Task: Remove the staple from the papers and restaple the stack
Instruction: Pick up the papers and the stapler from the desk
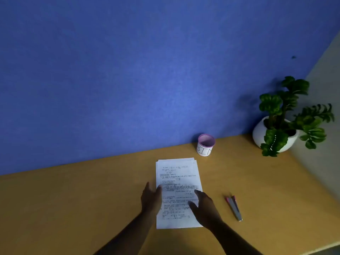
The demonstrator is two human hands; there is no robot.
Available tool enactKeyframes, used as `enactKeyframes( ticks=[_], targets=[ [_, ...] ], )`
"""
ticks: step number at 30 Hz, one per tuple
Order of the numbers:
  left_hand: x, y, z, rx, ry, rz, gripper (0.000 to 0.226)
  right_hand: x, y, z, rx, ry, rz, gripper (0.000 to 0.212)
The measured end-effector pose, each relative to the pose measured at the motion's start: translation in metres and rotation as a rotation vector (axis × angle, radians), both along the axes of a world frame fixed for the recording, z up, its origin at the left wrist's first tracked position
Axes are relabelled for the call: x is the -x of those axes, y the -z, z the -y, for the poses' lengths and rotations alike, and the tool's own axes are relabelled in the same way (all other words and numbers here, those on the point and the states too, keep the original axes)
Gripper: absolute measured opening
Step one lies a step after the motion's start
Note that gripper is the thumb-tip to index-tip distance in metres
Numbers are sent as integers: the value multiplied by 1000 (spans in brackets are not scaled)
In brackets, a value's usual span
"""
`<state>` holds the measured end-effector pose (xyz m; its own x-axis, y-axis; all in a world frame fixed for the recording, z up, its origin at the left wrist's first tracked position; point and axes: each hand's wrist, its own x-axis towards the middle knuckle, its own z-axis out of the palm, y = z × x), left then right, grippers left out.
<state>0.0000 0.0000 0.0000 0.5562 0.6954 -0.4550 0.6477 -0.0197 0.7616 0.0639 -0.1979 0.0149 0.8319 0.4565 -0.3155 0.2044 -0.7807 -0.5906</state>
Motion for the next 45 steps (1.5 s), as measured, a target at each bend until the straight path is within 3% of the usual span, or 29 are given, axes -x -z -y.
enactKeyframes(
  ticks=[9,13,17,22,25,31,35,37,40,43,45],
  targets=[
    [-8,6,-1,156,-171,-43,67,3,20,10,90,-56,-79,65],
    [-17,0,-2,162,-181,-56,38,5,23,10,103,-49,-54,67],
    [-23,-2,-8,186,-221,-108,32,5,24,11,117,-60,-41,69],
    [-20,-3,-7,140,-100,-94,14,5,24,13,105,-75,-26,67],
    [-12,-12,2,50,-22,-35,15,4,23,13,68,-67,-43,63],
    [5,-37,31,-155,133,167,51,-8,-8,-12,-149,101,18,69],
    [18,-40,62,-281,159,270,43,-13,-37,-38,-301,110,-77,69],
    [25,-40,77,-351,232,367,44,-11,-47,-47,-328,96,-68,58],
    [34,-44,91,-272,370,469,47,-9,-56,-49,-321,98,26,31],
    [39,-55,90,-34,469,547,50,-12,-59,-39,-263,106,117,23],
    [41,-59,77,-126,464,582,37,-16,-59,-29,-258,101,119,23]
  ],
)
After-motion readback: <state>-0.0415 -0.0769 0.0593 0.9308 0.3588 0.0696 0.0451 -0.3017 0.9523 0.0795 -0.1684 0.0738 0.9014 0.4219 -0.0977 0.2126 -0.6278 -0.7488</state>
